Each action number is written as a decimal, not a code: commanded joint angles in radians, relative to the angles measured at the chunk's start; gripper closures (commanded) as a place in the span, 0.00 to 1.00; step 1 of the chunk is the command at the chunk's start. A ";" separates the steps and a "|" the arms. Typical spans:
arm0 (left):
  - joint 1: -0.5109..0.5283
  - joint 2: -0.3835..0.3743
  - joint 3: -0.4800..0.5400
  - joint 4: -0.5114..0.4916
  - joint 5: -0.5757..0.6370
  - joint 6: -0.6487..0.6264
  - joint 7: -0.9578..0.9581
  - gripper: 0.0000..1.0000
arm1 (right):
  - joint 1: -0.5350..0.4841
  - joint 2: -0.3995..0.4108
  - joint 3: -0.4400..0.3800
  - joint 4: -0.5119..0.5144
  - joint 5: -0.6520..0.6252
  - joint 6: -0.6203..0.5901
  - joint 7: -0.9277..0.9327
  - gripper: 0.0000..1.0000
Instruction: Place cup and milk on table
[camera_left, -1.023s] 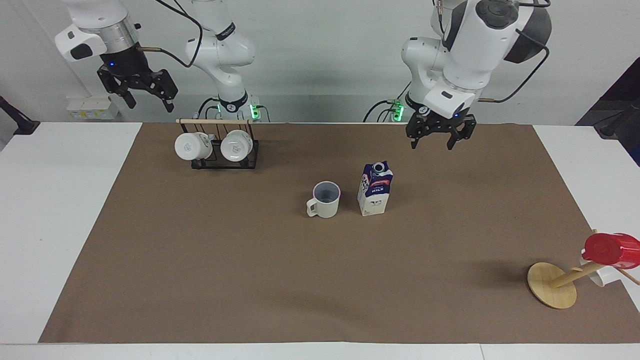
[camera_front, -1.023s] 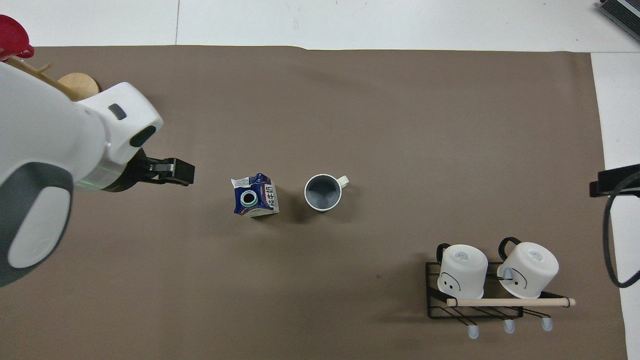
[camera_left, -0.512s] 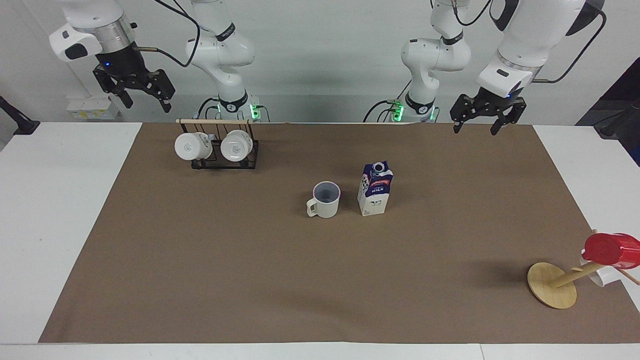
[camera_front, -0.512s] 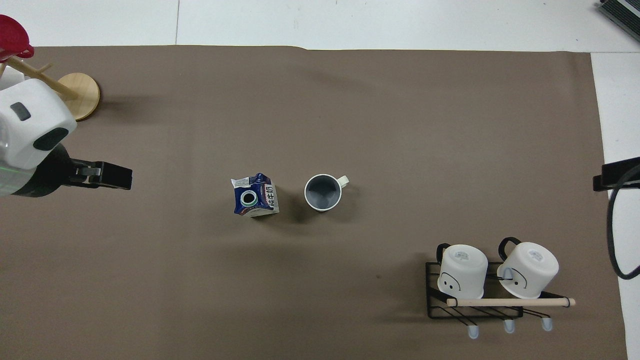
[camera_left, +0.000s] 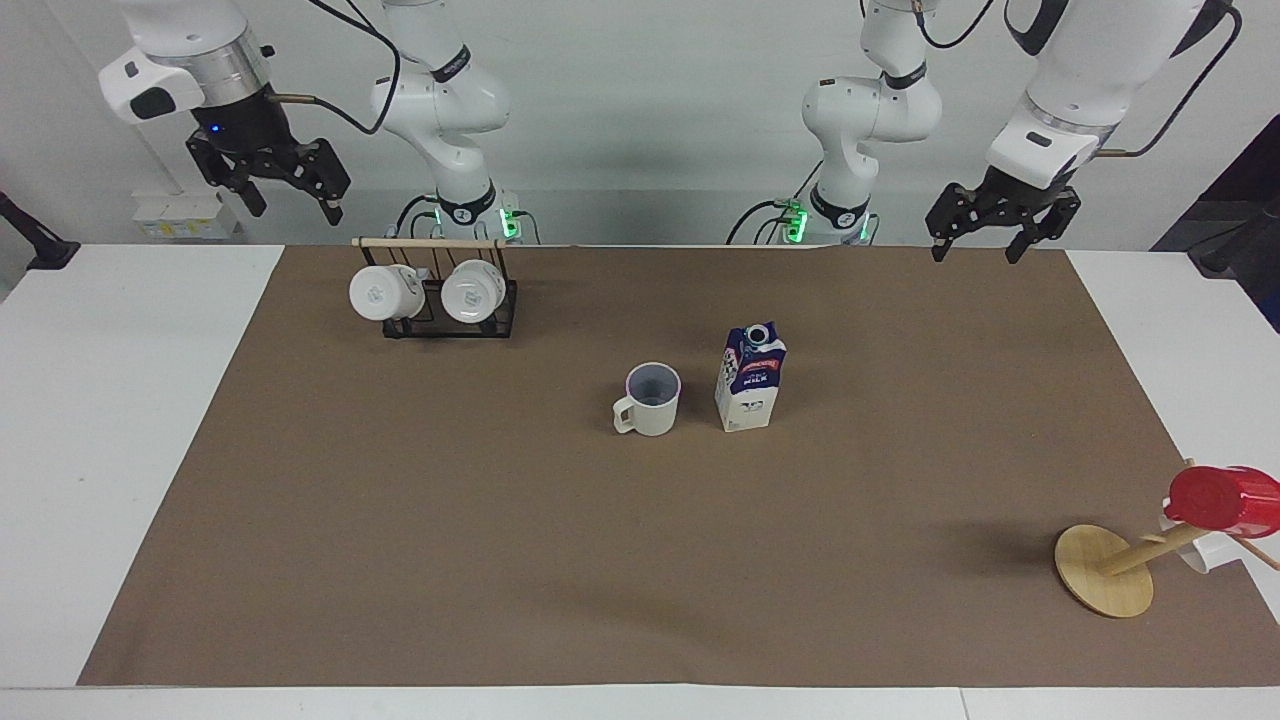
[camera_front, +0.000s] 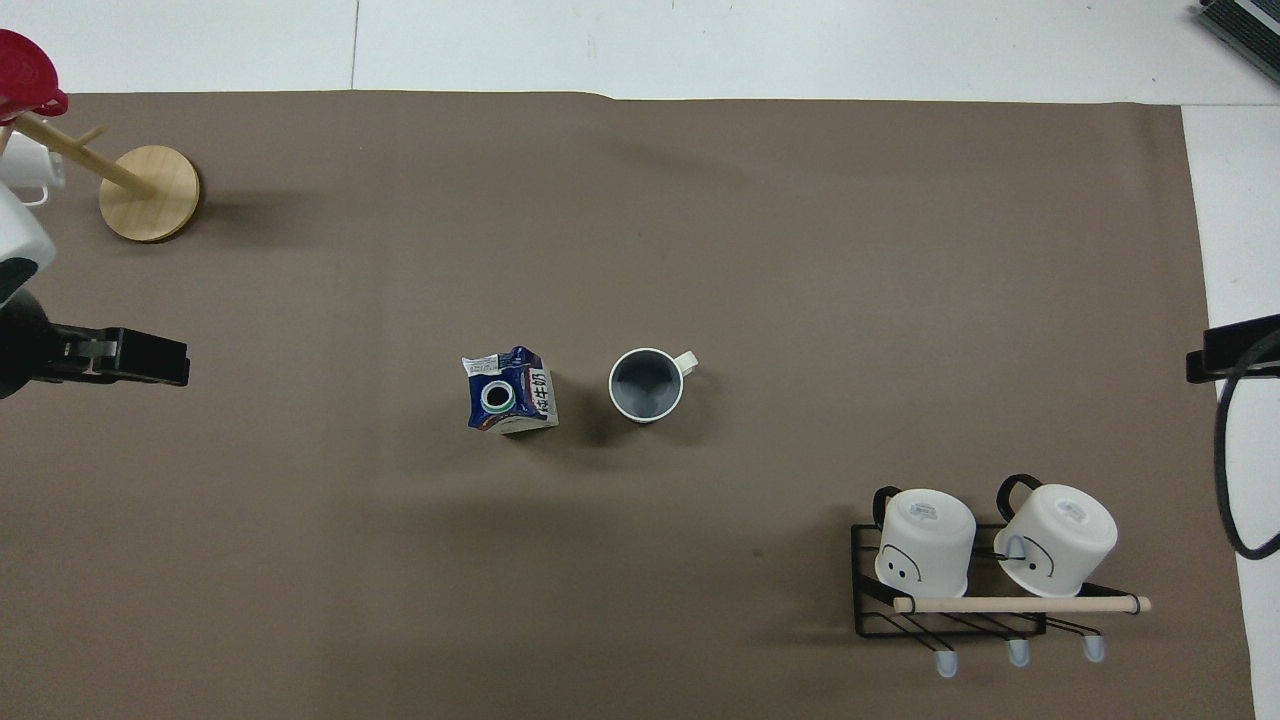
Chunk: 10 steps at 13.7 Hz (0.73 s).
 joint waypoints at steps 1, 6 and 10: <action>0.027 -0.005 -0.008 0.015 0.021 -0.026 0.011 0.00 | -0.011 -0.009 0.005 -0.007 0.014 0.003 -0.020 0.00; 0.027 -0.002 -0.005 0.038 0.018 -0.052 0.012 0.00 | -0.009 -0.009 0.005 -0.007 0.014 0.002 -0.020 0.00; 0.027 -0.002 -0.005 0.038 0.018 -0.055 0.011 0.00 | -0.009 -0.010 0.005 -0.007 0.014 0.004 -0.020 0.00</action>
